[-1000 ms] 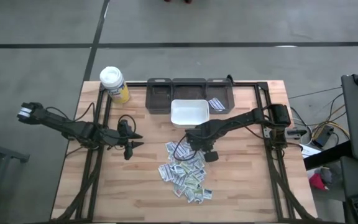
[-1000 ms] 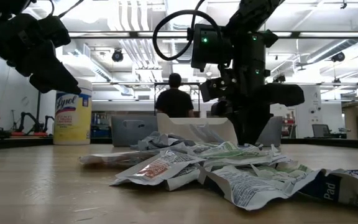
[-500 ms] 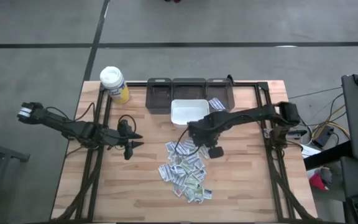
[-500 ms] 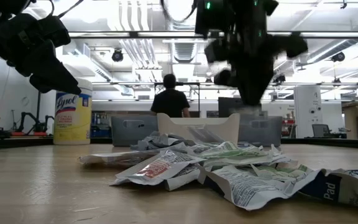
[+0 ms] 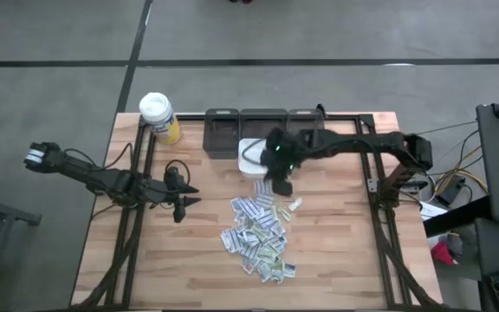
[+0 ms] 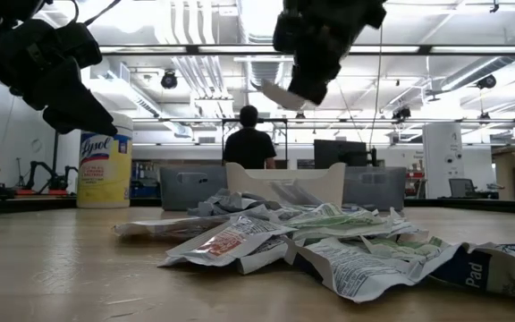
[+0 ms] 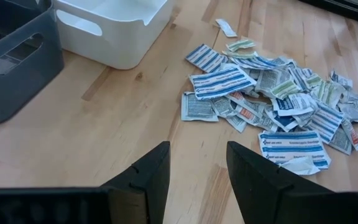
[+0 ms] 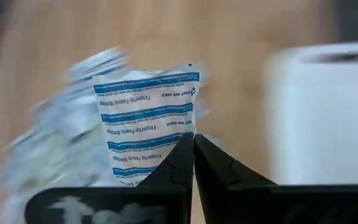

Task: Pick & Place First Aid Supplies
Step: Put the blue bandage pack into the right black bin

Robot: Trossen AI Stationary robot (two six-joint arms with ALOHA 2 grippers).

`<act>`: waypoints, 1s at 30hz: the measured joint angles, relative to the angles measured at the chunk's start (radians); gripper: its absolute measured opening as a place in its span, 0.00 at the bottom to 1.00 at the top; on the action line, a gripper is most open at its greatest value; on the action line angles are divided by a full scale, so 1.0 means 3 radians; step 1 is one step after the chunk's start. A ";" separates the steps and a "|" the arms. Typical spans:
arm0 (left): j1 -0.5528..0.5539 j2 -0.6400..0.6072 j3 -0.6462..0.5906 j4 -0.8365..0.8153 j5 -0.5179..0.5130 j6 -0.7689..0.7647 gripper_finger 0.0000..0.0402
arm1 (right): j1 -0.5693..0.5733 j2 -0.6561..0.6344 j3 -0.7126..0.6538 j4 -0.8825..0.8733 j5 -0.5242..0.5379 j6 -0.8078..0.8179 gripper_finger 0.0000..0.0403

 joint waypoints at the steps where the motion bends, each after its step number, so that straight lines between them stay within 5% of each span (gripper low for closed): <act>1: -0.0001 0.0000 0.0000 0.0003 0.0000 0.0000 0.40 | -0.0053 -0.0065 0.0002 -0.0033 0.0301 0.0070 0.02; 7: -0.0001 0.0000 0.0000 0.0009 0.0000 -0.0005 0.40 | -0.0346 -0.0382 -0.0002 -0.0459 0.2199 0.0238 0.02; 10: 0.0000 0.0000 0.0000 0.0011 0.0000 -0.0005 0.40 | -0.0530 -0.0476 -0.0002 -0.0645 0.2745 0.0171 0.02; 14: -0.0001 0.0000 0.0000 0.0034 0.0000 -0.0005 0.40 | -0.0861 -0.0469 -0.0005 -0.0841 0.2673 -0.0209 0.02; 23: 0.0000 0.0000 0.0000 0.0036 0.0000 -0.0005 0.40 | -0.1417 -0.0121 -0.0005 -0.0868 0.1776 -0.1198 0.02; 30: -0.0001 0.0000 0.0000 0.0037 0.0000 -0.0007 0.40 | -0.1593 0.0302 -0.0005 -0.0871 0.1585 -0.1523 0.02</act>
